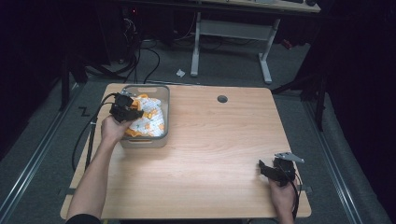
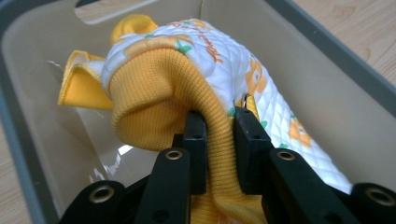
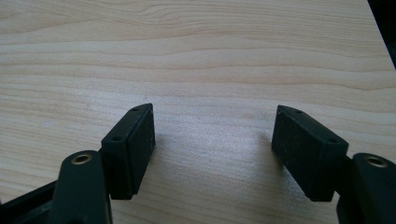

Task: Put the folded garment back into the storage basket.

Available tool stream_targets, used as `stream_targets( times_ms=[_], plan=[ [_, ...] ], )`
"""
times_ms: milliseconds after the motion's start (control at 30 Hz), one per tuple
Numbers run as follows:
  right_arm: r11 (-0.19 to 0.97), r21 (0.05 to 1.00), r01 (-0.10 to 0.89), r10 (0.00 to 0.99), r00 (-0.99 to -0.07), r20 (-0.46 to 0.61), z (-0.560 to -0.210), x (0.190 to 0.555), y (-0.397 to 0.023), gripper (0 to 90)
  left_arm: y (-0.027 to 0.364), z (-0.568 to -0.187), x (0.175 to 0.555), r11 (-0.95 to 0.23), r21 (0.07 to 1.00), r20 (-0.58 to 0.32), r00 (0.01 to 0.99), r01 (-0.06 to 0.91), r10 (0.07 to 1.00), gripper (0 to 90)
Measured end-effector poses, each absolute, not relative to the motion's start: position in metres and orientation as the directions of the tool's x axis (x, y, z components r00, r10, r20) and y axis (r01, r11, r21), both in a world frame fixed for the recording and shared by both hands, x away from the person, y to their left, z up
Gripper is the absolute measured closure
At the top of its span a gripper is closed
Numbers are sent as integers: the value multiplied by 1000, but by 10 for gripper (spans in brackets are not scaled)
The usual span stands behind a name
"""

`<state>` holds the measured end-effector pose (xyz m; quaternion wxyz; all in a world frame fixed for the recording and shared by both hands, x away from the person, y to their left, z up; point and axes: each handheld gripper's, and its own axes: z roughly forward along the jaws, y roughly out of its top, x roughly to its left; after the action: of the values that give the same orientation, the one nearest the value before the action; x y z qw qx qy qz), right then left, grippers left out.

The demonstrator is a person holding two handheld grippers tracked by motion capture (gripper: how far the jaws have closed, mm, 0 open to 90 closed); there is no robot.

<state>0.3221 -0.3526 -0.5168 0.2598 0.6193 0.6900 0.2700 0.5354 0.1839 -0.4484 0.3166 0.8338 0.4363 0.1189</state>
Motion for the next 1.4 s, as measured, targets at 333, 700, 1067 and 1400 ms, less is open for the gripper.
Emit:
stream_targets(
  times_ms=[333,700,1067,1400],
  plan=[
    [84,694,715,995,-96,-22,-517,322,-353,306,186,-449,537,-386,596,-100,542,704,834,404],
    [82,693,716,995,-95,-21,-517,322,-353,306,192,-415,517,-324,706,-58,508,630,860,297],
    [82,694,716,995,-95,-20,-517,322,-353,306,202,-387,483,-259,776,-95,513,575,853,272],
    [81,693,716,995,-95,-19,-517,322,-353,306,207,-379,459,-232,797,-108,509,558,854,297]
  ],
)
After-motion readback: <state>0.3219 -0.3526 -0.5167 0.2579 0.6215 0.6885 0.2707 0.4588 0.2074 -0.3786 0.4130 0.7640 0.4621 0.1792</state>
